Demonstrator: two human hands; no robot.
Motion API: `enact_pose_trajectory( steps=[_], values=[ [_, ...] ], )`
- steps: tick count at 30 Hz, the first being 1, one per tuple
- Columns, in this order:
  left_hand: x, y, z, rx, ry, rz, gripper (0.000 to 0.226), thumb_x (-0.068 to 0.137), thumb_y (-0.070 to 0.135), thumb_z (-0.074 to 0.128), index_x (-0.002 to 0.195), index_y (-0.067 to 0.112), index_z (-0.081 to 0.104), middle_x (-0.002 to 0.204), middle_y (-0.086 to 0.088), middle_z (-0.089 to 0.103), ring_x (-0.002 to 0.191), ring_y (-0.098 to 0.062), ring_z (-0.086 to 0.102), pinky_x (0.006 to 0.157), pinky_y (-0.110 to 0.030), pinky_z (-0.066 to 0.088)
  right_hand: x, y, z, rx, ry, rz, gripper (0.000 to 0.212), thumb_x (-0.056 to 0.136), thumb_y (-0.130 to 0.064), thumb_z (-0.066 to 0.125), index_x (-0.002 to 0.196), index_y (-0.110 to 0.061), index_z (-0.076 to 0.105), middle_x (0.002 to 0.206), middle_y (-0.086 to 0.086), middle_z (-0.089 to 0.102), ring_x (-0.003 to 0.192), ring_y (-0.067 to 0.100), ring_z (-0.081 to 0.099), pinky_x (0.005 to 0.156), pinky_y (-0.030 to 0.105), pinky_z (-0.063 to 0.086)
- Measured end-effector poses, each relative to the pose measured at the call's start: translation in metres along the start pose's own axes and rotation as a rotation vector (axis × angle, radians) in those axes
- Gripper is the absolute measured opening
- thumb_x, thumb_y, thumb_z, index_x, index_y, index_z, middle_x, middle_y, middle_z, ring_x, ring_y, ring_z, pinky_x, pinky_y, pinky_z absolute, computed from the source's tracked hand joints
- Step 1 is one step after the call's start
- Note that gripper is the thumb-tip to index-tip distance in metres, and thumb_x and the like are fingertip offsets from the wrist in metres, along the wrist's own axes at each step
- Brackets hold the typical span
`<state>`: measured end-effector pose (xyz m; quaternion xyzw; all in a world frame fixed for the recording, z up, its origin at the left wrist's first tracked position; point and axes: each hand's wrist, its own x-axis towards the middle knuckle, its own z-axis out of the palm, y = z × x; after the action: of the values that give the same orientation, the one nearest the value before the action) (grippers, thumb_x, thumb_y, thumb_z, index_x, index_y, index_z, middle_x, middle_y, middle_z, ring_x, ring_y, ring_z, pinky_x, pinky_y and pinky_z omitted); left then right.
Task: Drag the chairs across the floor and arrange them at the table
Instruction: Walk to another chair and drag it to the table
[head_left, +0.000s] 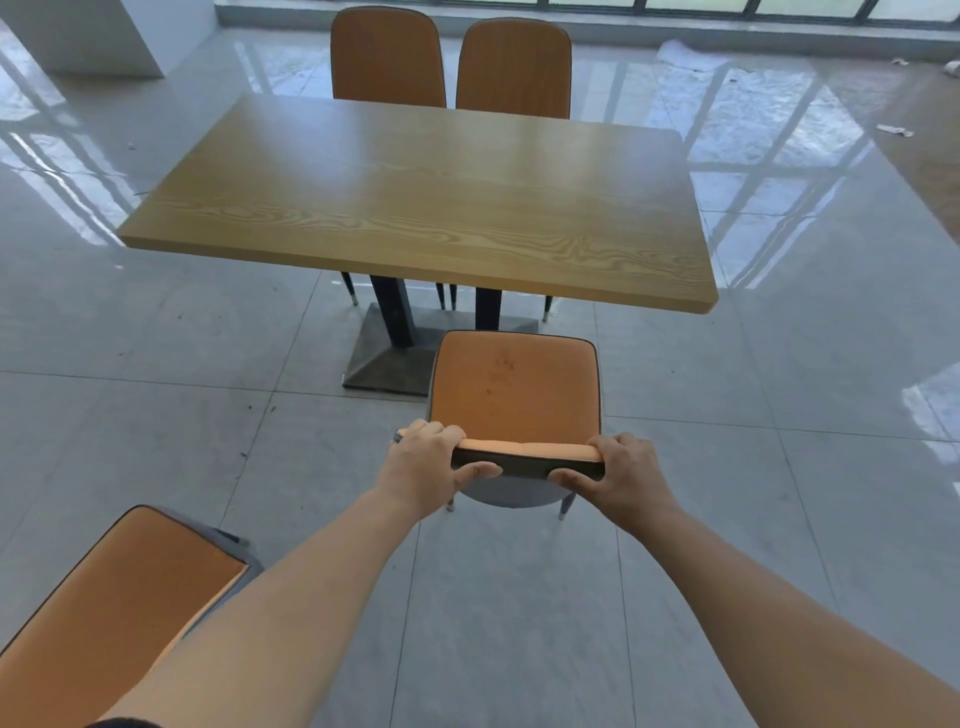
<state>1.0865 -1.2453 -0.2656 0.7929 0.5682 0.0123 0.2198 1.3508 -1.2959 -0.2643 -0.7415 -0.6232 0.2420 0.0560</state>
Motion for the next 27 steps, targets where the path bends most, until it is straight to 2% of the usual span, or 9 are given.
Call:
enact_pose_trajectory(
  steps=[8,14,23,27],
  values=[
    [0.021,-0.014,-0.008,0.024,0.006,0.013,0.082,0.069,0.09,0.026,0.098,0.021,0.06,0.095,0.002,0.06,0.094,-0.019,0.05,0.088,-0.043,0.051,0.024,-0.008,0.004,0.045,-0.013,0.016,0.074,0.071,-0.082,0.053,0.111,-0.021,0.06,0.103,0.003,0.051,0.104,0.021,0.041,0.085,0.035,0.043],
    [0.032,-0.018,-0.016,0.029,0.015,0.028,0.086,0.066,0.091,0.023,0.102,0.021,0.059,0.098,0.002,0.059,0.095,-0.018,0.048,0.09,-0.043,0.049,0.033,-0.011,0.004,0.037,0.027,0.007,0.073,0.071,-0.083,0.053,0.109,-0.02,0.06,0.103,0.004,0.052,0.104,0.023,0.042,0.086,0.035,0.043],
    [0.031,-0.018,-0.014,0.04,0.014,0.003,0.073,0.073,0.085,0.037,0.106,0.023,0.059,0.104,0.002,0.059,0.099,-0.018,0.048,0.092,-0.043,0.048,0.034,-0.012,0.005,0.028,0.006,0.015,0.076,0.069,-0.086,0.051,0.109,-0.022,0.059,0.105,0.002,0.051,0.105,0.021,0.041,0.09,0.036,0.045],
    [0.028,-0.017,-0.011,0.028,0.038,-0.007,0.073,0.072,0.085,0.038,0.109,0.024,0.058,0.108,0.002,0.058,0.102,-0.017,0.047,0.095,-0.044,0.047,0.032,-0.013,0.006,0.018,0.005,0.016,0.092,0.057,-0.096,0.034,0.109,-0.024,0.057,0.105,0.0,0.05,0.103,0.019,0.041,0.088,0.034,0.045]
  ],
)
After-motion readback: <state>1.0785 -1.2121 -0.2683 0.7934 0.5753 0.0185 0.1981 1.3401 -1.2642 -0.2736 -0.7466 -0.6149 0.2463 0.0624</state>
